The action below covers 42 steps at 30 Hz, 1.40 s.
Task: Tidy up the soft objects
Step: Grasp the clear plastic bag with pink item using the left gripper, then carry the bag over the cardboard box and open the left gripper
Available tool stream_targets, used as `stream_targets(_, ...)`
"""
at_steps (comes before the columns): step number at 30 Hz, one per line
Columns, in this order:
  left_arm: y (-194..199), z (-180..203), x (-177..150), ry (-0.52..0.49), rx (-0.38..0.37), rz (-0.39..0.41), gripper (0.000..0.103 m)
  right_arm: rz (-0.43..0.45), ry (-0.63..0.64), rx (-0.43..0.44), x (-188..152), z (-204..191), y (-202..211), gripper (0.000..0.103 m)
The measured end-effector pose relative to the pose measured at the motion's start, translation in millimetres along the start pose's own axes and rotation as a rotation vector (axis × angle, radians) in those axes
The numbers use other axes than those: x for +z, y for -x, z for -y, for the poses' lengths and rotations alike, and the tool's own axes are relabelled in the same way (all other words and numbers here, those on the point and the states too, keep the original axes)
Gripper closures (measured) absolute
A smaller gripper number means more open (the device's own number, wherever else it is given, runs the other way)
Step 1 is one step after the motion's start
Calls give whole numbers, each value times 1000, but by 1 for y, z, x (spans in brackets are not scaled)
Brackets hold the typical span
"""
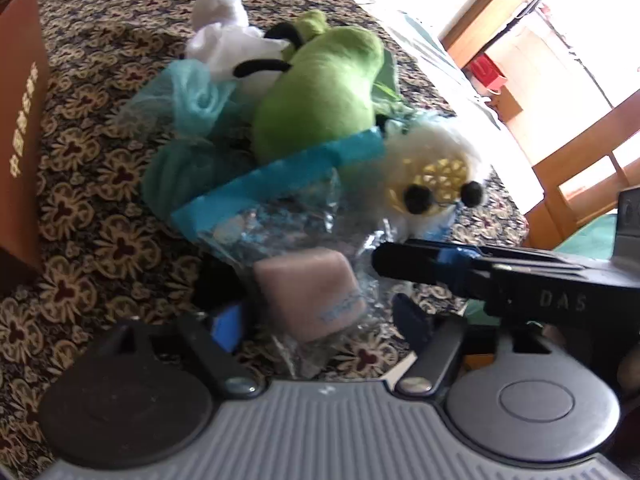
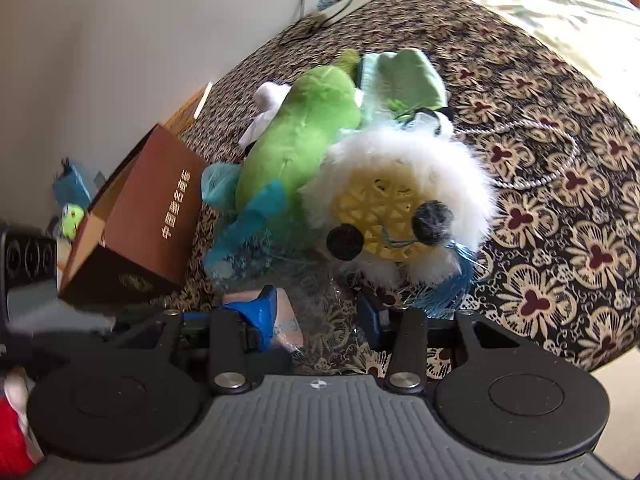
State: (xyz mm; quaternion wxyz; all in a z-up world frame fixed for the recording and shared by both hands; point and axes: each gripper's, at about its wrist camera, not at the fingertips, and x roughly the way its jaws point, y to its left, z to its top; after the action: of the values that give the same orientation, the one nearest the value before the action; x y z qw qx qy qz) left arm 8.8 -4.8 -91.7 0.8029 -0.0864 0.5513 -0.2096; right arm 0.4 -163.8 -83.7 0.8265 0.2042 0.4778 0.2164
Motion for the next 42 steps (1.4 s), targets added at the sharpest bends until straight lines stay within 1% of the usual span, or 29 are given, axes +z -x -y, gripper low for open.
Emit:
stream_targets(1,0,-1,0,2,10,3,38,-4,3,4,0,-2,0,80)
stream_targets(2,2,-2,-1,-2,17,10,43,-5,7,11,0,-2,0,82)
stream_targets(3,6,-2,-1,-12,26,22,47,-7,9,20,0,-5,1,84)
stream_targets(6,25,0,-6,-34,40,63,48,-20,23,66,-2,-5,4,87)
stream_targets(9,43,4,-8,-57,56,97,49,-9,60,94,3,-12,7,89)
stream_targets(12,59,4,-5,-56,58,141,49,19,85,137,11,-24,13,90)
stream_targets(15,85,6,0,-52,78,216,49,61,128,189,24,-36,20,90)
stream_targets(20,131,-5,15,-64,173,349,49,109,201,283,56,-76,7,90)
stream_targets(25,183,-53,23,-27,264,454,49,106,250,387,84,-127,-24,89)
stream_targets(27,202,-80,25,-9,306,485,49,91,259,399,89,-157,-44,89)
stream_targets(29,219,-107,25,12,349,493,49,73,268,414,91,-187,-69,89)
stream_targets(32,238,-155,23,34,408,487,49,40,283,419,93,-226,-103,89)
stream_targets(35,246,-209,24,67,433,457,49,-5,265,409,92,-256,-134,89)
stream_targets(39,240,-270,28,120,444,402,49,-74,203,378,89,-279,-171,89)
stream_targets(40,239,-282,24,133,450,387,49,-92,185,367,87,-283,-180,89)
stream_targets(42,230,-302,27,152,463,361,49,-121,158,344,84,-290,-196,89)
